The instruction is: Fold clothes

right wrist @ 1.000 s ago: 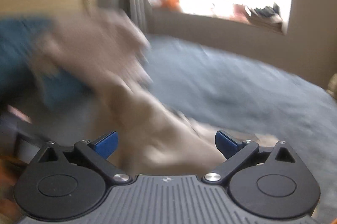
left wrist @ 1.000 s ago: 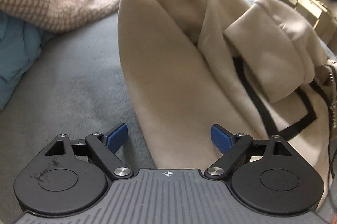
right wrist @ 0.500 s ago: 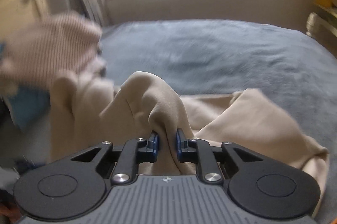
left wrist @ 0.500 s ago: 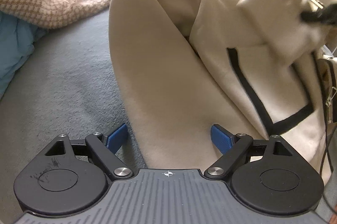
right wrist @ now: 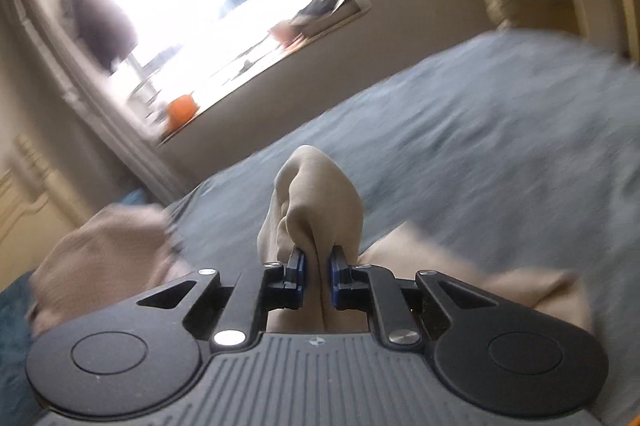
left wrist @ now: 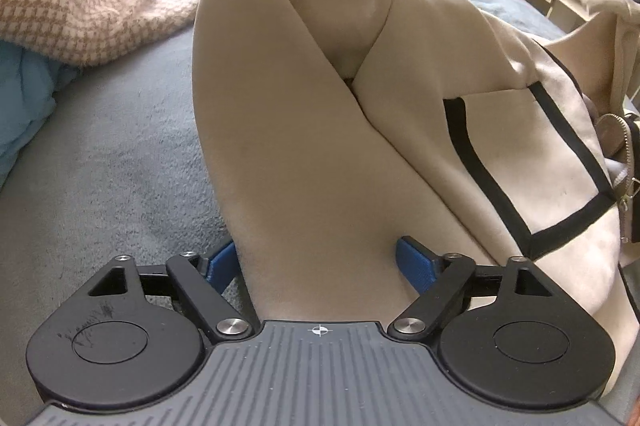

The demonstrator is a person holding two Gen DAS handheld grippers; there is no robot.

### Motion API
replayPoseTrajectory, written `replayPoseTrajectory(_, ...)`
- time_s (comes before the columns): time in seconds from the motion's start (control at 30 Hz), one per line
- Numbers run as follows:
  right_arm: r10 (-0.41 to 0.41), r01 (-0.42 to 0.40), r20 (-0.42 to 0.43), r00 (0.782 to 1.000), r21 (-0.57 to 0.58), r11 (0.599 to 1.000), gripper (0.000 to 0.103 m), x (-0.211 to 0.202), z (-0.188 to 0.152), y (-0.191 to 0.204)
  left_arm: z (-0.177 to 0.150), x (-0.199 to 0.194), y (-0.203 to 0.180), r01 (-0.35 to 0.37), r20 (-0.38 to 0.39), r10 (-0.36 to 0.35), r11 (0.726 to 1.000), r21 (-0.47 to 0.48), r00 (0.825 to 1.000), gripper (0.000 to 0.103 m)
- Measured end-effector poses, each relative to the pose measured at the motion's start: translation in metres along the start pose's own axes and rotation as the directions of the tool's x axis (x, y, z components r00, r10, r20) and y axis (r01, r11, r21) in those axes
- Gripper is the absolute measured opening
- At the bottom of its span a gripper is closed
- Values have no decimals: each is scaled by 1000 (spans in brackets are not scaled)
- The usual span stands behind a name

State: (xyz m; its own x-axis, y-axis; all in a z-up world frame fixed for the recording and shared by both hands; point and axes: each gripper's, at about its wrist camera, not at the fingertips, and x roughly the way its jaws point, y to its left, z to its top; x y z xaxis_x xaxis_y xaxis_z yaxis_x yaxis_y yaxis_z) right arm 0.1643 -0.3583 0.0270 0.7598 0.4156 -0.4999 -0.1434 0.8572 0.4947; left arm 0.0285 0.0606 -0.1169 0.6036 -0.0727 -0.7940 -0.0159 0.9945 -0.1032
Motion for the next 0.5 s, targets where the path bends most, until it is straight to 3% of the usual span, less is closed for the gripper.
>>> replayPoseTrajectory(0.13, -145, 143, 146, 978, 29, 989, 12, -16, 45, -37, 3, 0, 5, -2, 6, 2, 1000, -20, 1000, 65)
replayPoseTrajectory(0.2, -211, 201, 230, 950, 67, 977, 12, -29, 69, -57, 4, 1, 8, -5, 7, 5, 999, -34, 1000, 59)
replayPoseTrajectory(0.33, -340, 320, 342, 876, 115, 940, 12, -39, 94, -89, 5, 2, 10, -14, 9, 14, 999, -49, 1000, 56)
replayPoseTrajectory(0.43, -412, 385, 290, 864, 147, 911, 12, -23, 88, -118, 5, 4, 8, -27, 10, 27, 999, -41, 1000, 55)
replayPoseTrajectory(0.5, -463, 444, 161, 872, 138, 885, 18, 0, 70, -136, 6, 4, 6, -32, 10, 33, 999, -34, 999, 55)
